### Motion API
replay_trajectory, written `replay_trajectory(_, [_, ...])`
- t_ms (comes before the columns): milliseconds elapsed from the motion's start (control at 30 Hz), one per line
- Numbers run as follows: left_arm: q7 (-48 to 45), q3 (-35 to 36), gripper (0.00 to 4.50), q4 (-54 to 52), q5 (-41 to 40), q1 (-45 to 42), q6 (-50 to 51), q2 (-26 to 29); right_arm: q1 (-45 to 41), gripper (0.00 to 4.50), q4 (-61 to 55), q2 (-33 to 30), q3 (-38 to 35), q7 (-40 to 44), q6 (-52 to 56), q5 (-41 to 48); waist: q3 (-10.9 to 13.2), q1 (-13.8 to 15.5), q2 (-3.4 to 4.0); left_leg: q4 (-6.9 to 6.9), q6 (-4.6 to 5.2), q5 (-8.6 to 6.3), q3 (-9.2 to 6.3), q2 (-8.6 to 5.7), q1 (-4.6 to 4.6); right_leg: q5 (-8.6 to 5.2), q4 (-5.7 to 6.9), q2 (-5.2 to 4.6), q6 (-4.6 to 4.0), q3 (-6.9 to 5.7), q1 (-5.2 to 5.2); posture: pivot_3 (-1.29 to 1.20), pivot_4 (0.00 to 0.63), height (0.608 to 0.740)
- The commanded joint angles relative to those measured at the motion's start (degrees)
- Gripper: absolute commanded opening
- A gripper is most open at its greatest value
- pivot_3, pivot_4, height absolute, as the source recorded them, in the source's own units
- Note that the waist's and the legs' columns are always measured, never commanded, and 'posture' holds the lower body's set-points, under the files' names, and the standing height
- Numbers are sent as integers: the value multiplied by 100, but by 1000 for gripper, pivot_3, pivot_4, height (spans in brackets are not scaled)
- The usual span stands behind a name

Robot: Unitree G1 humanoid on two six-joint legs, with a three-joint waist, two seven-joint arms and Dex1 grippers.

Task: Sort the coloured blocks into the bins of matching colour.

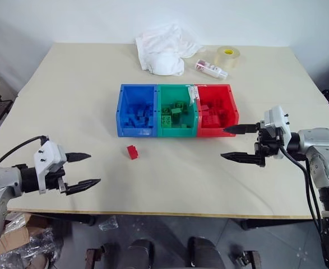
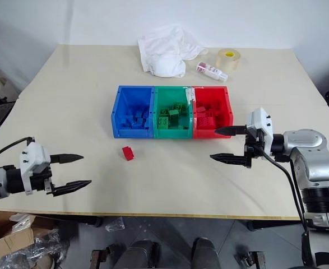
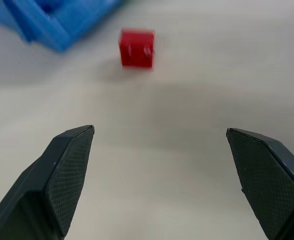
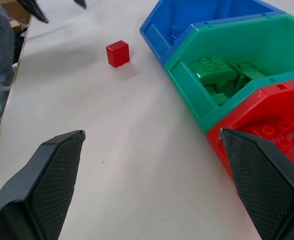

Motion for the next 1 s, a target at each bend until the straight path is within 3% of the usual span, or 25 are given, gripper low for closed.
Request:
replay_trajectory(33, [274,-661,4493,237,330,-614,-290,-351,114,4500,-279,-66,-186,-22,-5,74,0,0,0,1,0,0,0,-1,0,0,2,1,0,0,0,0,150,740])
replay_trajectory(267, [390,-1714,4493,1597,1048,-1763,-932,-1076,562,4500,-779,-168,-456,-257,163,192,0,-28,-1,1,0,0,5,-5,0,0,14,2,0,-8,-6,0,150,740])
replay_trajectory(467, [285,-2078,4493,2984,1365,-2436,-1593,-1505,1052,4500,-1274,-237,-794,-533,355,297,0,-21,-1,2,0,0,9,-6,1,0,14,2,1,-12,-6,0,150,740])
replay_trajectory(567, [240,-2109,3882,3272,1403,-2582,-1701,-1596,1202,4500,-1443,-248,-890,-649,431,341,0,-22,-1,5,0,0,9,-6,1,1,15,0,2,-13,-4,0,150,740])
replay_trajectory(833, [107,-2001,1452,3445,1219,-2762,-1605,-1696,1410,4500,-1666,-283,-1028,-825,521,429,0,-15,-1,9,1,0,9,-6,1,1,16,0,3,-13,-1,0,150,740])
replay_trajectory(1000, [-22,-2080,1462,2927,1119,-2955,-1550,-1767,1543,4500,-1787,-337,-1188,-916,551,484,0,-10,-2,9,1,0,8,-6,0,1,16,0,3,-13,-2,0,150,740])
